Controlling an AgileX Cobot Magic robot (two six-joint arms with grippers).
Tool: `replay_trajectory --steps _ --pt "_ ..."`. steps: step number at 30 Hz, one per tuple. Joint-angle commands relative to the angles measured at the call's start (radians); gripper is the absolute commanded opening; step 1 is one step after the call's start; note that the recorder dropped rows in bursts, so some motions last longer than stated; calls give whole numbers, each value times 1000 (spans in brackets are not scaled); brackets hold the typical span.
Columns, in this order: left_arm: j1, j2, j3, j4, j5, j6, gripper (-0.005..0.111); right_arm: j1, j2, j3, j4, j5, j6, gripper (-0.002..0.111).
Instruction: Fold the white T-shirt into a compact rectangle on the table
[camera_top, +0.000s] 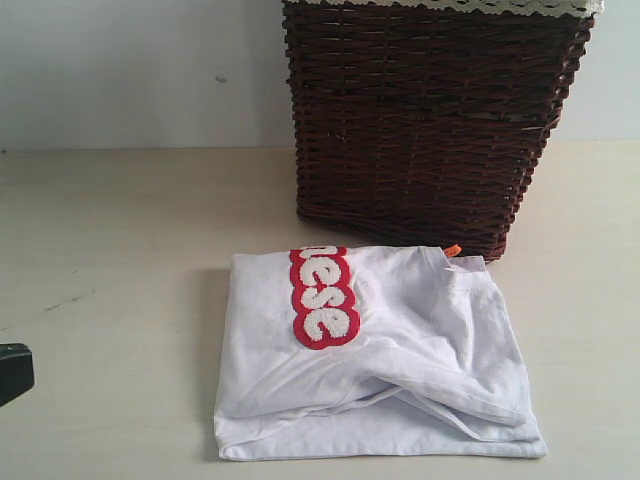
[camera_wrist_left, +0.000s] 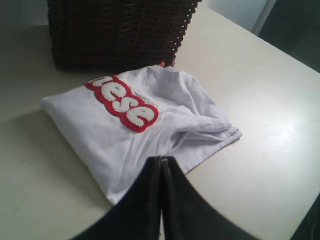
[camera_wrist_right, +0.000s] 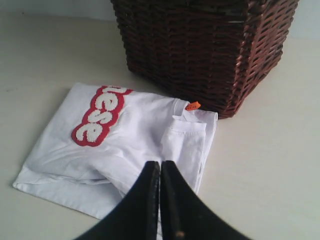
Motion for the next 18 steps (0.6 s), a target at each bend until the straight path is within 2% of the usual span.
replay_trajectory --steps 1,13,15,18 --pt "1 -23 5 0 -10 0 0 -1 -40 5 -2 1 -10 2" --pt "5 -30 5 35 -11 34 0 -1 -41 5 0 1 -10 2" --pt "55 -56 5 50 -27 119 0 -1 -41 5 0 1 -10 2" --pt "172 -130 5 14 -30 174 0 -1 -41 5 0 1 -10 2"
